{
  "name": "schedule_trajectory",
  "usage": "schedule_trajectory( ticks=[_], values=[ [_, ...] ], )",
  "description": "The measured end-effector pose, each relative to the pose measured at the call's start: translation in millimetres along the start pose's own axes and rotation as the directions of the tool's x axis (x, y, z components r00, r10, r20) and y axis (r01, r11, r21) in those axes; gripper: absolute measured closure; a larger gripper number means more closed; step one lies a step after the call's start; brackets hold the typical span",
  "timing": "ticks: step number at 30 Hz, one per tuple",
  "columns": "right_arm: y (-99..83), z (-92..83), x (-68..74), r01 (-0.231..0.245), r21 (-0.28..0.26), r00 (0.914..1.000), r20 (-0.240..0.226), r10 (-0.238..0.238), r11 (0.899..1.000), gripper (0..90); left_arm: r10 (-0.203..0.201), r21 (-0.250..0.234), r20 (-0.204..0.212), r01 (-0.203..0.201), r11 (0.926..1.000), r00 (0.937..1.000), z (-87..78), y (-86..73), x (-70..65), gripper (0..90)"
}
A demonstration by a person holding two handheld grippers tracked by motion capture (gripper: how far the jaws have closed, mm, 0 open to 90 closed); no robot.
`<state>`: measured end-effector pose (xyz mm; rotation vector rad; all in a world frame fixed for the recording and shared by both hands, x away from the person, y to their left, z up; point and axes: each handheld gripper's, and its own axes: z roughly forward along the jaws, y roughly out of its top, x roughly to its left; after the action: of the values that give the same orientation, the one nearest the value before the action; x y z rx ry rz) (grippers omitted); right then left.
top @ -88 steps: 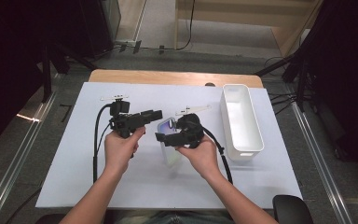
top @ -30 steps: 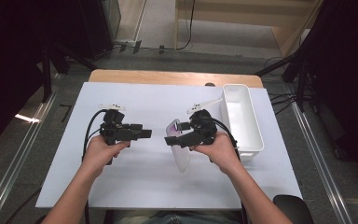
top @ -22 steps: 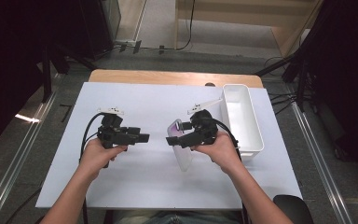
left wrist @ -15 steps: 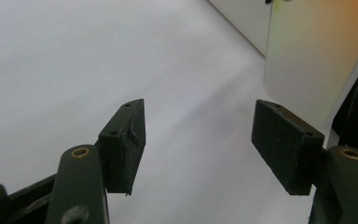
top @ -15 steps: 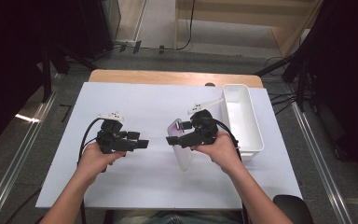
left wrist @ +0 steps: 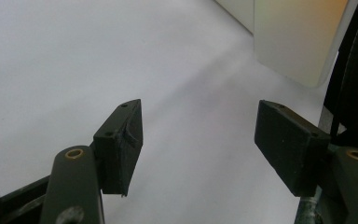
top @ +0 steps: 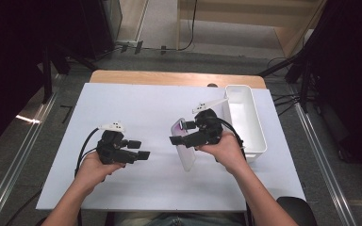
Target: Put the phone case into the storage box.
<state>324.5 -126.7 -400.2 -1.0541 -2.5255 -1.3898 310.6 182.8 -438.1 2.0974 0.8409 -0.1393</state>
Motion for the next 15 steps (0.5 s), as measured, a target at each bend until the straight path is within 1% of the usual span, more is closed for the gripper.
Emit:
schedule_trajectory(
  ticks=[1,4,7,8,12,14,15],
  values=[
    [0.3,-0.8,-0.3,0.001,0.001,1.0,-0.004,-0.001,1.0,14.9,0.008,0.002,0.003,-0.008,1.0,1.0,-0.2,-1.5,-0.6,32.2],
    [0.8,-2.2,-0.7,-0.001,-0.002,1.0,-0.002,0.001,1.0,14.9,0.017,0.012,-0.006,-0.017,0.9998,0.9998,-0.4,-6.0,-2.7,32.2],
    [1.7,-4.6,-1.2,-0.007,-0.002,1.0,-0.004,0.007,1.0,14.9,0.028,0.016,-0.002,-0.028,0.9995,0.9996,0.0,-11.0,-4.2,32.2],
    [1.9,-5.3,-1.3,-0.008,-0.001,1.0,-0.006,0.008,1.0,14.9,0.038,0.019,-0.004,-0.038,0.9991,0.9993,-0.1,-12.4,-4.2,32.2],
    [2.6,-7.7,-2.2,0.002,-0.003,0.9999,-0.012,-0.002,1.0,14.9,0.052,0.03,-0.003,-0.052,0.9982,0.9987,-1.2,-17.2,-3.6,32.1],
    [2.7,-8.0,-2.2,0.002,-0.003,0.9999,-0.011,-0.002,1.0,14.9,0.042,0.024,-0.005,-0.042,0.9988,0.9991,-2.1,-19.3,-3.4,32.2],
    [2.8,-8.6,-2.3,0.002,-0.005,0.9999,-0.01,-0.002,1.0,14.9,0.044,0.026,-0.009,-0.044,0.9987,0.999,-3.0,-20.1,-3.2,32.2]
  ],
)
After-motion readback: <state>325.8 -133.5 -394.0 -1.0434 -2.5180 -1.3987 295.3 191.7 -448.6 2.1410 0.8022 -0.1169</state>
